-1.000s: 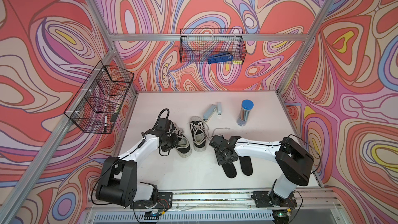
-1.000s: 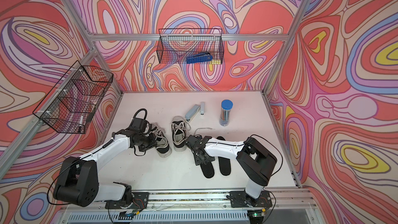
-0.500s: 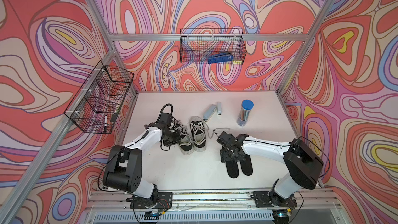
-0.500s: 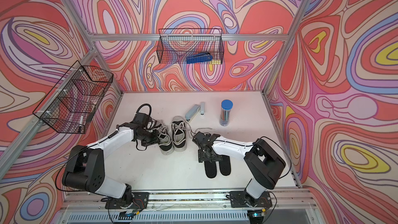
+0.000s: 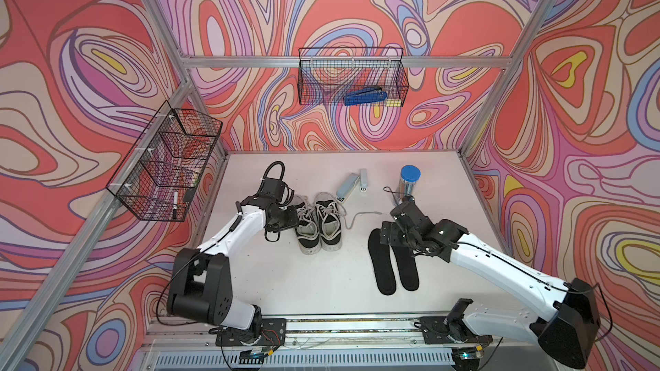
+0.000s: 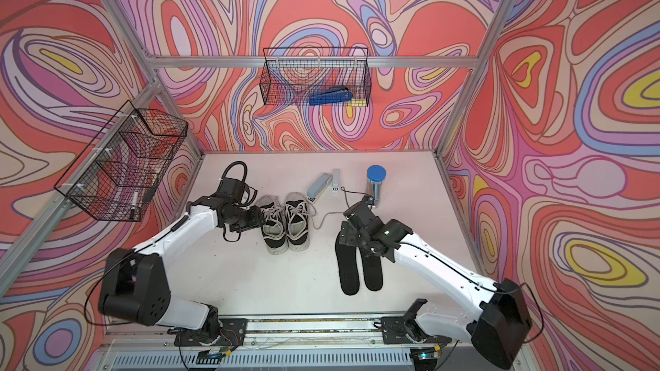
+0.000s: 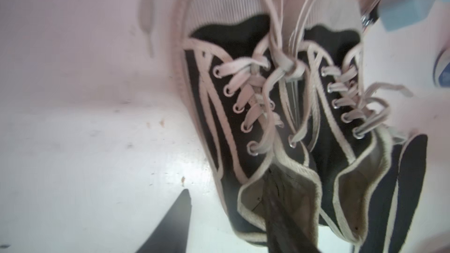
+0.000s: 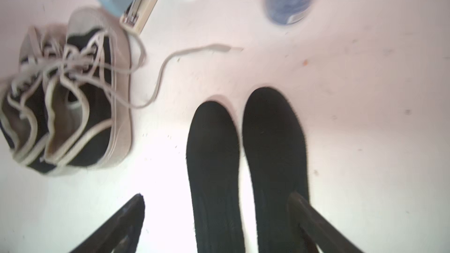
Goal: Remove the insole from the shoe
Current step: Reset both arms
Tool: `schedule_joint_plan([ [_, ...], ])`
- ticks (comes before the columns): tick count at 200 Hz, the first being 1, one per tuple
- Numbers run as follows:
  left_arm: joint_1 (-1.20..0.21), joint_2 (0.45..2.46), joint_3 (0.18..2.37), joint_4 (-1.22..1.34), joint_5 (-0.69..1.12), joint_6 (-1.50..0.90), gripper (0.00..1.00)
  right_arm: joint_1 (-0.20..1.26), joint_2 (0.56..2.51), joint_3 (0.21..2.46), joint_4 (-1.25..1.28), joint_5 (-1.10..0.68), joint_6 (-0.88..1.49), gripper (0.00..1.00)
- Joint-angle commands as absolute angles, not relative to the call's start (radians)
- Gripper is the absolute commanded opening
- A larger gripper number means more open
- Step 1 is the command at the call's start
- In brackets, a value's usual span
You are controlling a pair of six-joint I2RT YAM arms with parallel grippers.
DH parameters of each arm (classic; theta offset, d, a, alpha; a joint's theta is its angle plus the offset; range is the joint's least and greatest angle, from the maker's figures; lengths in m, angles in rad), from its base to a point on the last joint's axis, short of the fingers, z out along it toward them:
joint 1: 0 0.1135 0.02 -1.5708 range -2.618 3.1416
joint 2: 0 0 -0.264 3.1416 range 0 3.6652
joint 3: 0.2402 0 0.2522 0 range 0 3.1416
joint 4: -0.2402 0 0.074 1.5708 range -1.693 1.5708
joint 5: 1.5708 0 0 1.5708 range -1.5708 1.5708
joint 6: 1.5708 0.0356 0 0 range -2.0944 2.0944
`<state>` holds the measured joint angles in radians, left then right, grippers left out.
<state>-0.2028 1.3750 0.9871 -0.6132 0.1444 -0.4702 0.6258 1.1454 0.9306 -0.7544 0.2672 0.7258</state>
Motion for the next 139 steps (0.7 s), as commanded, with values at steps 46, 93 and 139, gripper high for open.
schedule_joint_plan([
  [46,-0.087,1.182,0.797,-0.221,-0.52,-0.398,1.0,-0.103,1.222,0.884,-0.438,0.387,0.597,0.98],
  [93,0.008,1.255,0.676,0.028,-0.442,-0.24,1.0,-0.117,1.349,0.568,0.39,0.203,0.249,0.98],
  [139,0.008,1.305,0.402,0.539,-0.252,-0.179,1.0,-0.093,1.613,0.421,0.96,0.004,0.117,0.98],
])
